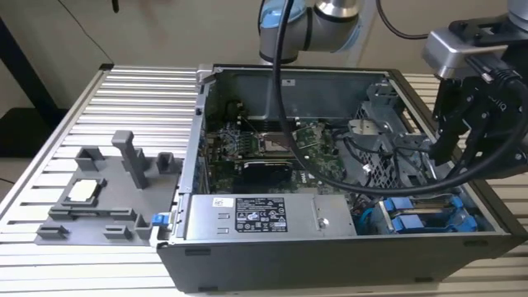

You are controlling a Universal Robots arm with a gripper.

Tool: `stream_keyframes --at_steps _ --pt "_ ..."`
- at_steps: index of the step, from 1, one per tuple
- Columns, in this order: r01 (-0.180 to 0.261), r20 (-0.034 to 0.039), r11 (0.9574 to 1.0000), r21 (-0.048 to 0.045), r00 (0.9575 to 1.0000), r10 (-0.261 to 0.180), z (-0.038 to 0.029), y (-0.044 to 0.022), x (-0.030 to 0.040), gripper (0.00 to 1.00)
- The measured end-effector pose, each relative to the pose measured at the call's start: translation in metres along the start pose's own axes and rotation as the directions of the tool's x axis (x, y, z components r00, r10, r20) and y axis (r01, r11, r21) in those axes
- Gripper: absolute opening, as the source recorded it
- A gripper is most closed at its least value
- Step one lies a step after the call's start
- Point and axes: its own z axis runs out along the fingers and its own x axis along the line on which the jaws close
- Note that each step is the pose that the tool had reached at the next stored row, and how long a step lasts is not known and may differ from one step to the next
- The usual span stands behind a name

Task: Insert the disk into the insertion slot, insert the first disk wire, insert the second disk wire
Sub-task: 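Insert the disk into the insertion slot, then insert the first disk wire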

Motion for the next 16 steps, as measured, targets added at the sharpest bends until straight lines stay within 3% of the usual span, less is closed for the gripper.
stream_keyframes --at_steps 3,5,8,11,16 --pt "-0.001 0.0210 0.9992 0.0393 0.9998 0.000 -0.0003 0.0016 -0.0005 0.47" --pt "-0.001 0.0314 0.9987 0.0516 0.9995 0.000 0.0004 0.0027 -0.0017 0.47" --pt "0.002 0.0334 0.9980 0.0630 0.9994 -0.004 0.0030 0.0038 -0.0067 0.47" --pt "0.013 0.0343 0.9966 0.0809 0.9993 -0.016 0.0057 0.0043 -0.0113 0.47" --pt "0.025 0.0320 0.9910 0.1316 0.9991 -0.029 0.0083 0.0065 -0.0141 0.47"
